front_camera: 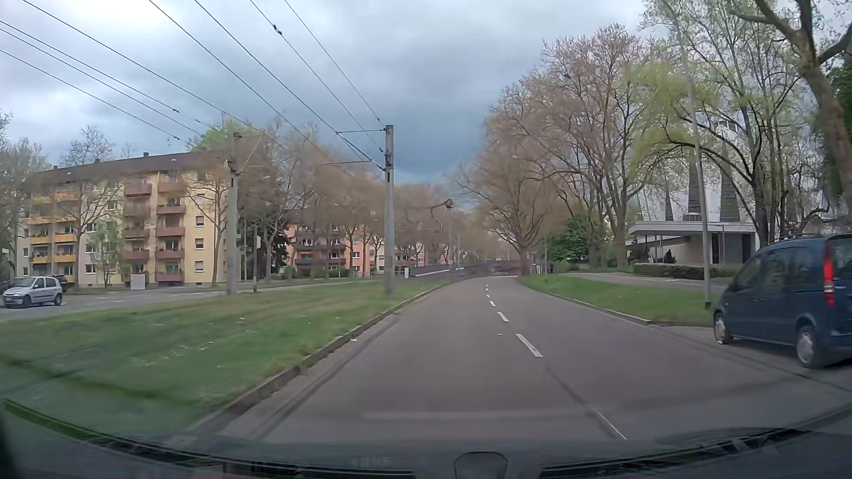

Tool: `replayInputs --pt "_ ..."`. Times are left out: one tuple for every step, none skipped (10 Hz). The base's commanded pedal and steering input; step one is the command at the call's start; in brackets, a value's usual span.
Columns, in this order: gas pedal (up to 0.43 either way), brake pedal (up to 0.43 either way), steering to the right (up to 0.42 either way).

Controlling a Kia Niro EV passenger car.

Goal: Follow the waypoints while adhering to traffic rules and regulations

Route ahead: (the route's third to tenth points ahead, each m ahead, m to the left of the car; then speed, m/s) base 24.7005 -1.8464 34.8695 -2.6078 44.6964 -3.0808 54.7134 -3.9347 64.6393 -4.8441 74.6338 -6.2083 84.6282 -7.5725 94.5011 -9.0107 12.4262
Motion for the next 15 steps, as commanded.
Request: replayInputs --pt "0.15 0.0 0.01" --pt "0.15 0.0 0.01" --pt "0.15 0.0 0.01" --pt "0.15 0.0 0.011" --pt "0.15 0.0 0.012" --pt "0.15 0.0 0.012" --pt "0.15 0.0 0.011" --pt "0.15 0.0 0.01" --pt "0.15 0.0 0.01" --pt "0.15 0.0 0.01" --pt "0.15 0.0 0.011" --pt "0.157 0.0 0.01" --pt "0.157 0.0 0.011" --pt "0.157 0.0 0.01" --pt "0.157 0.0 0.01"
